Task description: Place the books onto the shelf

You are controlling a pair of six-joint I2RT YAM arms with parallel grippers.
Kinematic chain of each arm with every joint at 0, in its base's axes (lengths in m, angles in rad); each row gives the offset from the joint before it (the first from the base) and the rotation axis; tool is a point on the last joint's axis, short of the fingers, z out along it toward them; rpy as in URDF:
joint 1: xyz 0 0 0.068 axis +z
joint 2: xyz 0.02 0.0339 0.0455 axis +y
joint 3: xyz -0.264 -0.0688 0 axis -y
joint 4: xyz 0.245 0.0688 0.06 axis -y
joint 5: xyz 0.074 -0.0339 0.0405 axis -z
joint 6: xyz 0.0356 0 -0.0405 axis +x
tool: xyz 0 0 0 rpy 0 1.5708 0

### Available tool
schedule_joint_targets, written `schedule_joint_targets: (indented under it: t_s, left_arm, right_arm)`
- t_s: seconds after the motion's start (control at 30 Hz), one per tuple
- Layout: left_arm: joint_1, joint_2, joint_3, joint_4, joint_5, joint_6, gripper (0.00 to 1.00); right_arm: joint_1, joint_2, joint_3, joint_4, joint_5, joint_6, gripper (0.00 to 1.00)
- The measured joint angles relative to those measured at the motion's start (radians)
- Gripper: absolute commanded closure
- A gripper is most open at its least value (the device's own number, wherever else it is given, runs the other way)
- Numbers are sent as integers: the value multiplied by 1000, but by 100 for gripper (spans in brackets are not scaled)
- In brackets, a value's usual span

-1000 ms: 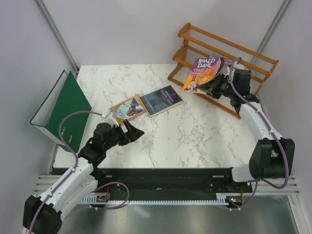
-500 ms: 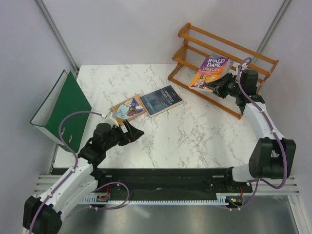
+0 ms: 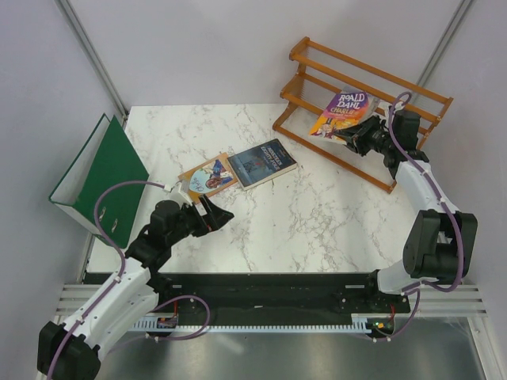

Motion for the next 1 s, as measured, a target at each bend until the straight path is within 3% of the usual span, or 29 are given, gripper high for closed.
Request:
schedule_joint_targets:
  t_s: [1.0]
  left_arm:
    - [0, -7, -3, -15, 0, 0, 0]
  right_arm:
    - [54, 13, 0, 77, -53, 36, 92]
